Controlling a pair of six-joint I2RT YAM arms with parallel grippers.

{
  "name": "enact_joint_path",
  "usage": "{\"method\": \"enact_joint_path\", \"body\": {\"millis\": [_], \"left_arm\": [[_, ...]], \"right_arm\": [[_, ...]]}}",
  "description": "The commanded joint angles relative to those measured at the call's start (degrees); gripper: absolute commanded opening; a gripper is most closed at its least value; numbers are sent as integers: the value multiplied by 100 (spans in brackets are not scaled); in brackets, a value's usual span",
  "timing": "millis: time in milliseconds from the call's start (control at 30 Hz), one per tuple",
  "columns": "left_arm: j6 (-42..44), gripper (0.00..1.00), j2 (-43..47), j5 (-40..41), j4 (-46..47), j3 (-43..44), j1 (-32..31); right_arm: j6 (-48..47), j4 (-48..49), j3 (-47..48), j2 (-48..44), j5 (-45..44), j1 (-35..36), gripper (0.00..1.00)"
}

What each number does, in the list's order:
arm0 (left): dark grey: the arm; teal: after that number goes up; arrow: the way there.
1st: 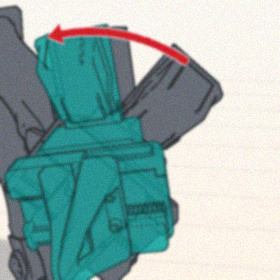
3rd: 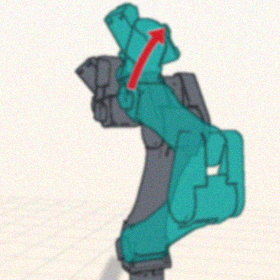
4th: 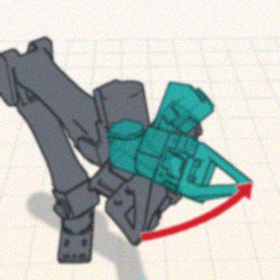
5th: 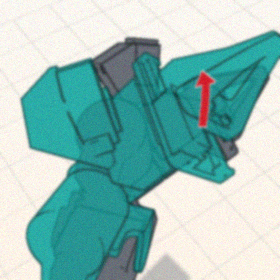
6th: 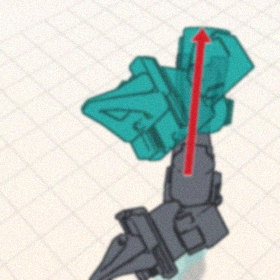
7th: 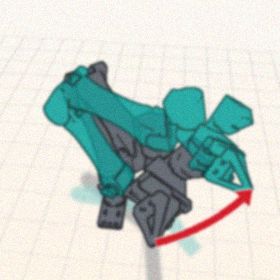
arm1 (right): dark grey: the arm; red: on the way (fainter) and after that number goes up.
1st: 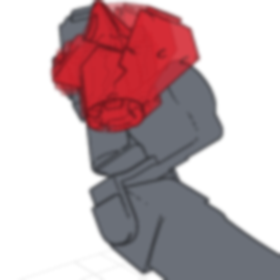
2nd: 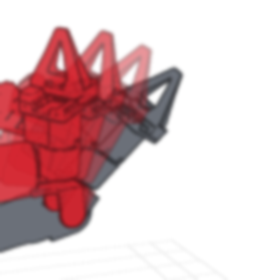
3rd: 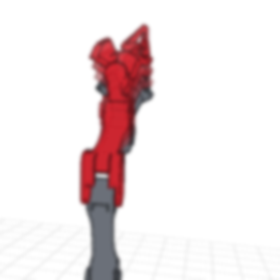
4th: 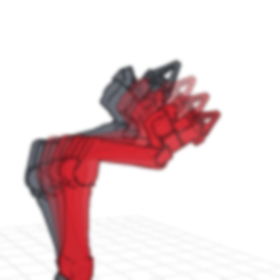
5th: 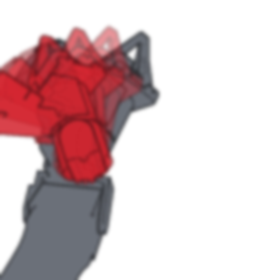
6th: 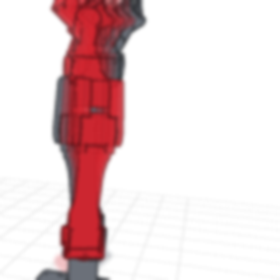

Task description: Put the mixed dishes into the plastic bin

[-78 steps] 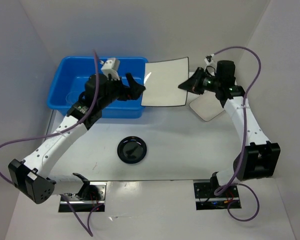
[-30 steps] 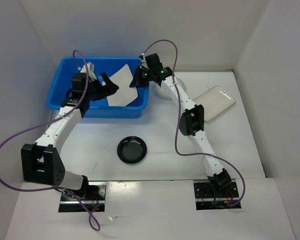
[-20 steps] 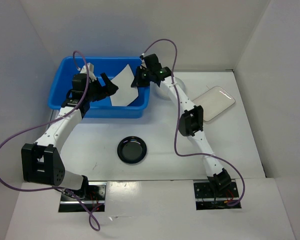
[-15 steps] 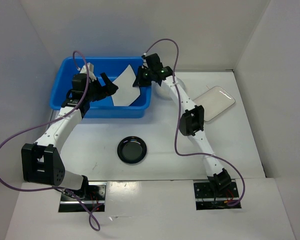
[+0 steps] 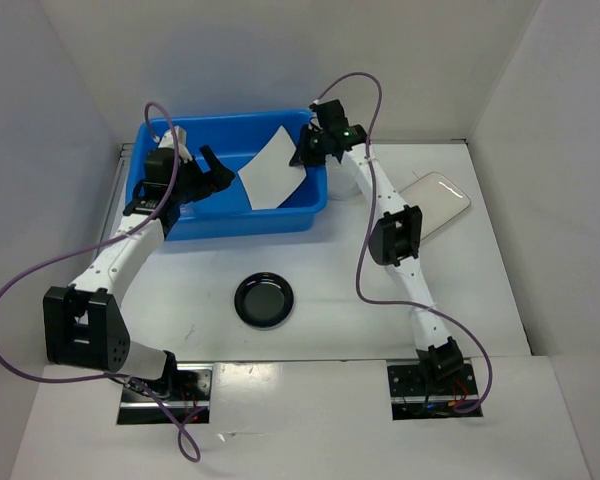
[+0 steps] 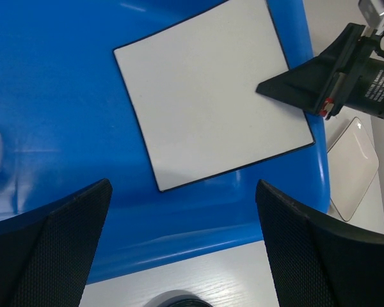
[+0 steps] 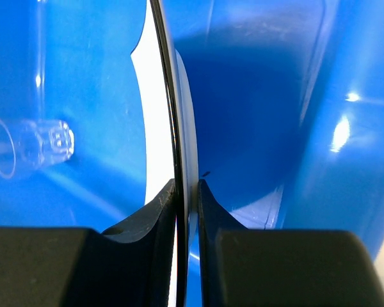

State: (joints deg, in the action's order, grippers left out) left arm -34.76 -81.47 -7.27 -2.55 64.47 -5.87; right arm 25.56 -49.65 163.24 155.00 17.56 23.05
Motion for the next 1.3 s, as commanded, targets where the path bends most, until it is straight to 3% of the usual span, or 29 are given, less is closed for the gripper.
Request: {"method": "enact_joint_path", "body": {"millis": [0, 467, 867, 1000, 1033, 1133, 1267], "left_arm": [[-13, 100, 17, 68, 263, -39, 7], [-13, 100, -150, -37, 316, -39, 7], [-66, 100, -202, -143, 316, -92, 7], [-66, 100, -202, -143, 316, -145, 7], [-66, 100, -202, -143, 316, -145, 7], [-66, 100, -202, -143, 316, -145, 7], [-66, 100, -202, -91, 316, -198, 7]], "right_arm": [[-253, -265, -99, -418, -246, -266, 0], [-253, -37, 498, -22, 511, 270, 0], [-306, -45, 498, 408, 55, 534, 0], [-367, -98, 498, 514, -77, 534, 9], [-368, -98, 498, 514, -77, 534, 16], [-368, -98, 498, 514, -130, 534, 28], [-368, -98, 446, 567, -192, 534, 38]]}}
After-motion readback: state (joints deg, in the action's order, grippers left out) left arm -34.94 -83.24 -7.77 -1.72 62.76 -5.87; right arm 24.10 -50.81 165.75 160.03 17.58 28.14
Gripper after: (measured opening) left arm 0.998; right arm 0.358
